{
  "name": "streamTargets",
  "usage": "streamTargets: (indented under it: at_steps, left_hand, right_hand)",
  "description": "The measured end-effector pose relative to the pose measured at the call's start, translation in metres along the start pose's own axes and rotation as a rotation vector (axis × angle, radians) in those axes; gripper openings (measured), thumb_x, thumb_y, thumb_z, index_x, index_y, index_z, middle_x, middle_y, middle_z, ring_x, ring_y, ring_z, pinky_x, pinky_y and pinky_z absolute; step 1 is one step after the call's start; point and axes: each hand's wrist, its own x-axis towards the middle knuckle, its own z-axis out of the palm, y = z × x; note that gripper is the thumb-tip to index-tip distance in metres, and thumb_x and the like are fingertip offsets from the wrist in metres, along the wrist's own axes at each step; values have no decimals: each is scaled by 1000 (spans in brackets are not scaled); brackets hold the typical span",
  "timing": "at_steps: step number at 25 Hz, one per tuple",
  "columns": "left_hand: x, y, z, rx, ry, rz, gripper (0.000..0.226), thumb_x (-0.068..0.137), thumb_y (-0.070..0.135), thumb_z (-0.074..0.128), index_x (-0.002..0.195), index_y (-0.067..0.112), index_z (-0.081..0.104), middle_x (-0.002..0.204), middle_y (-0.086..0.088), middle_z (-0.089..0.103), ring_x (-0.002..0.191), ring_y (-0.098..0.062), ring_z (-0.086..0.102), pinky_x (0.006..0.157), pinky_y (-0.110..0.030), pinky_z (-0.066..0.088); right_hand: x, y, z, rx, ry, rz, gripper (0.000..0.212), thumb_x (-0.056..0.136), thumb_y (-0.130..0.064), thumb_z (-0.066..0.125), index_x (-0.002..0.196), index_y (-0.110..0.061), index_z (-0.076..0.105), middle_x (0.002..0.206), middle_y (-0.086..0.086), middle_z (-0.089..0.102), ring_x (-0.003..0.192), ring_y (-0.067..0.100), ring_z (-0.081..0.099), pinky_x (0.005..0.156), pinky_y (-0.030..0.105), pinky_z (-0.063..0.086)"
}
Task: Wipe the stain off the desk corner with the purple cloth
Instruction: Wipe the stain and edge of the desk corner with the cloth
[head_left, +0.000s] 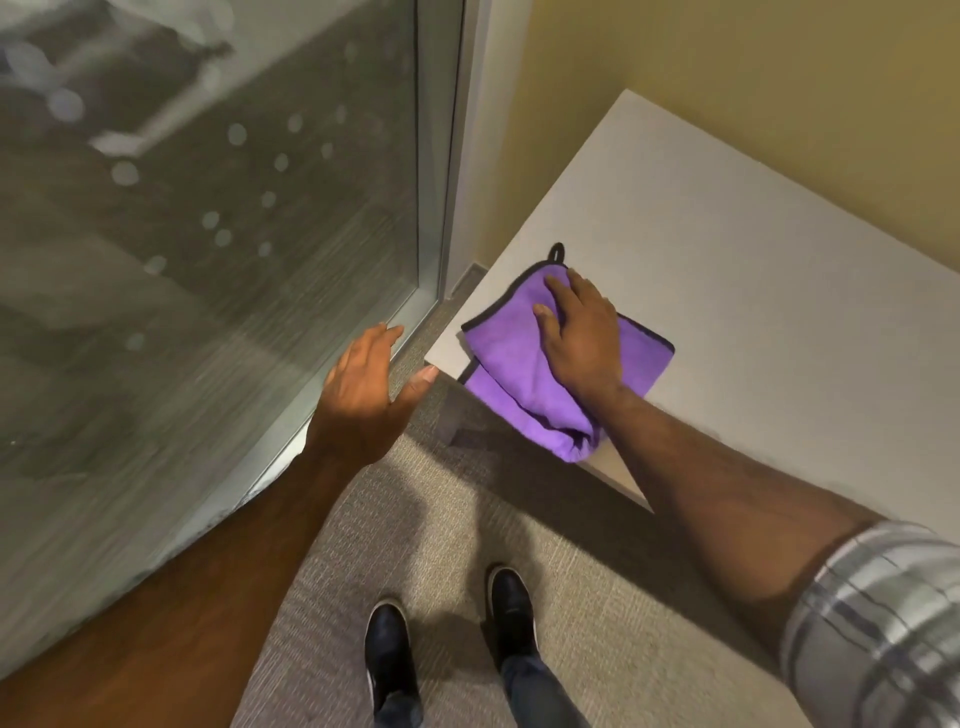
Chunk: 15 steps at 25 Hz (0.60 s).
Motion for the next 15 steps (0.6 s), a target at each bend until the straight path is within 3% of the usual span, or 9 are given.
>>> streamTargets:
  at_steps: [3, 6, 10, 13, 15]
  left_hand:
    - [-5, 1, -2, -15, 23, -9, 73, 91, 61, 38, 144, 10, 43, 152, -13, 43, 143, -25, 37, 114, -39, 28]
    - [-10, 2, 1, -22, 58, 5, 71, 92, 56, 40, 141, 5, 47, 147, -17, 48, 139, -28, 43, 112, -38, 31]
    - [0, 13, 13, -525, 81, -347, 55, 96, 44, 49, 137, 7, 49, 137, -17, 56, 125, -29, 54, 98, -29, 40]
    - [5, 22, 24, -633, 95, -393, 56, 96, 46, 45, 133, 5, 50, 129, -20, 59, 115, -29, 58, 84, -19, 46]
    - [3, 25, 27, -612, 83, -339, 52, 99, 43, 44, 131, 4, 50, 128, -24, 58, 114, -32, 57, 88, -19, 49]
  right_hand:
    - [10, -17, 7, -20, -10, -50, 53, 101, -48, 41, 147, -22, 44, 156, 10, 40, 141, 29, 38, 117, 48, 29]
    - [10, -45, 9, -127, -91, -106, 76, 90, -71, 40, 148, -24, 38, 157, 9, 34, 141, 28, 34, 115, 51, 26]
    - [-25, -73, 19, -228, -273, -266, 108, 67, -93, 40, 154, -32, 24, 164, 11, 16, 148, 36, 16, 118, 61, 13]
    - [-55, -68, 25, -367, -283, -390, 104, 70, -77, 61, 155, -36, 16, 165, 15, 9, 149, 41, 11, 117, 66, 7]
    - [-73, -50, 21, -405, -270, -415, 97, 78, -62, 68, 155, -38, 14, 165, 15, 8, 150, 41, 10, 117, 63, 6]
